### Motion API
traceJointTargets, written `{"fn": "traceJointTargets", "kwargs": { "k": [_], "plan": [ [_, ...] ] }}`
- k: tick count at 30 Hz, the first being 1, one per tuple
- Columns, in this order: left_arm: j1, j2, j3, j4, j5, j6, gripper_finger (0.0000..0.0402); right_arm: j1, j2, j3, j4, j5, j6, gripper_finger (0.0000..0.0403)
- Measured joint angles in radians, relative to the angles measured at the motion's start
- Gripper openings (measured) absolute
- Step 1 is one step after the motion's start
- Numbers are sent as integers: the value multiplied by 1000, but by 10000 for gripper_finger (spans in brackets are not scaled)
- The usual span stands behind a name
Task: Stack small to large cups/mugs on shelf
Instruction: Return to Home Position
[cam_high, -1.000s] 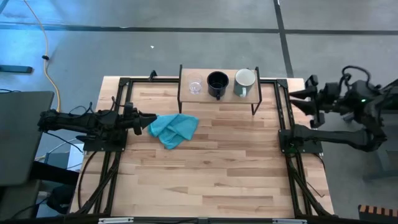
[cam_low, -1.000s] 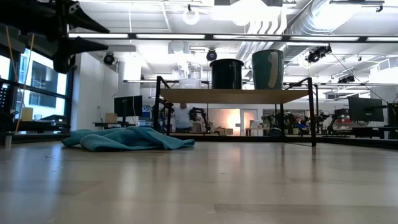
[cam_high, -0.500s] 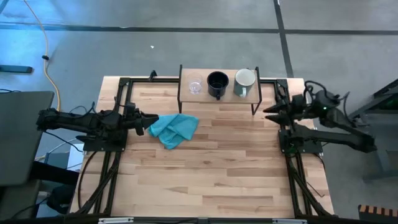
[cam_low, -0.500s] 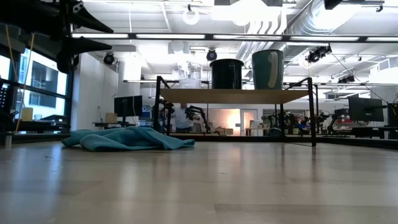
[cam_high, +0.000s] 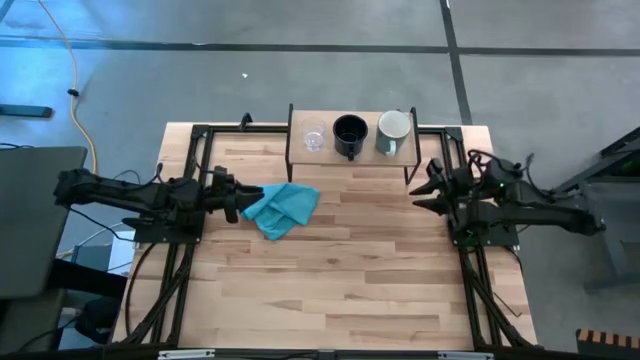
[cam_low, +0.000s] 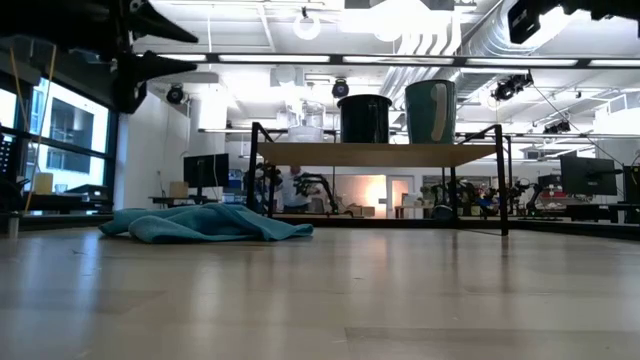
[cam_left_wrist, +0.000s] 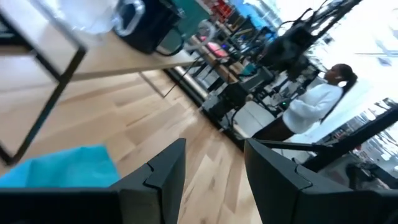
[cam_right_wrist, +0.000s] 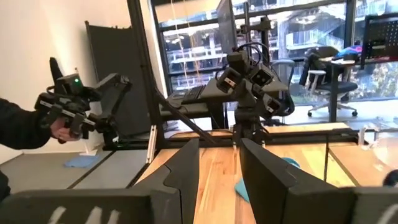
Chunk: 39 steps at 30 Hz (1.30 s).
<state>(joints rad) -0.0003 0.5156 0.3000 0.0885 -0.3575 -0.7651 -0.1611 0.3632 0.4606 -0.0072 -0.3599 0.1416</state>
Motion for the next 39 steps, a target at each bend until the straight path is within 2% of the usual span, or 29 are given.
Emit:
{"fn": "traceJointTargets", "kwargs": {
  "k": [5,10,17,25,30,35,39],
  "plan": [
    [0,25,0,63,31,46,152,72,-17,-74,111,65,5,108],
    [0,27,0,90,51,62,152,134,-36,-84,109,126,-10,108],
    [0,27,0,97,28,36,152,199,-50,-84,112,280,-32,108],
    [0,27,0,96,23,-29,152,204,-50,-84,119,282,99,108],
    [0,27,0,83,70,-33,152,204,-50,-84,89,282,193,108],
    [0,27,0,20,92,-37,152,203,-49,-84,4,280,331,108],
    [0,27,0,6,105,-79,152,203,-49,-84,-105,273,382,108]
  ]
}}
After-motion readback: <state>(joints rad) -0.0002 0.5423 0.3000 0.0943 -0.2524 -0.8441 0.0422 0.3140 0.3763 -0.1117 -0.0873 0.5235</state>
